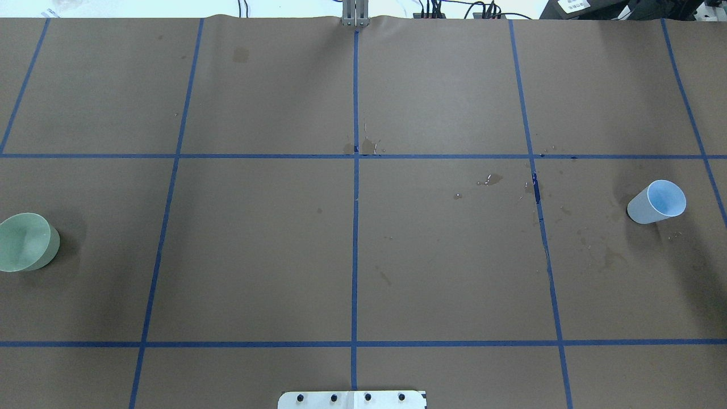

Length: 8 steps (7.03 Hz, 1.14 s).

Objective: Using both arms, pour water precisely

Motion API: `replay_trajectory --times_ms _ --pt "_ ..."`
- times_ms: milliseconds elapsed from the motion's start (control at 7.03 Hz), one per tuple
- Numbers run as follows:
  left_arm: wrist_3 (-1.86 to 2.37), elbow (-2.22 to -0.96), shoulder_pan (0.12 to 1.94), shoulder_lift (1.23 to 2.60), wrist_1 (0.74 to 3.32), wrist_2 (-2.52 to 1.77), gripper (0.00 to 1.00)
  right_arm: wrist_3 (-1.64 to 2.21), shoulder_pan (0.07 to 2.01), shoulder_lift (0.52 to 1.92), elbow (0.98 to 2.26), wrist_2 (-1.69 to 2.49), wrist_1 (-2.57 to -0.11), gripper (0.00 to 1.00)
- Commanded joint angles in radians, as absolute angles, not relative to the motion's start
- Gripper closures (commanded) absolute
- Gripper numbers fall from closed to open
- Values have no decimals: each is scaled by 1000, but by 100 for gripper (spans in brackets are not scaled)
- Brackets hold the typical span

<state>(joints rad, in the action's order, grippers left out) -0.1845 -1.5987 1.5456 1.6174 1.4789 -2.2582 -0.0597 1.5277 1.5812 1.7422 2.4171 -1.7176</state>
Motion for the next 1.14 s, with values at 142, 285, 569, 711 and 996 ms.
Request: replay_trajectory --times_ms 142,285,569,711,996 --pt "-161 -1597 1548 1588 1488 -2309 0 -60 1528 1589 1740 2416 -1727 0" --pt "-125 -1609 1548 1586 1488 -2316 0 -61 1528 1591 1735 2413 -1726 0" --pt "-123 -1612 1548 1586 1488 -2316 0 -61 1528 1591 1733 2407 -1726 0" --pt "-126 -1612 1548 1586 1488 -2316 0 -61 1528 1592 1729 2401 -1726 0" --pt "-129 -1614 1548 1586 1488 -2316 0 -63 1528 1592 1715 2393 -1717 0"
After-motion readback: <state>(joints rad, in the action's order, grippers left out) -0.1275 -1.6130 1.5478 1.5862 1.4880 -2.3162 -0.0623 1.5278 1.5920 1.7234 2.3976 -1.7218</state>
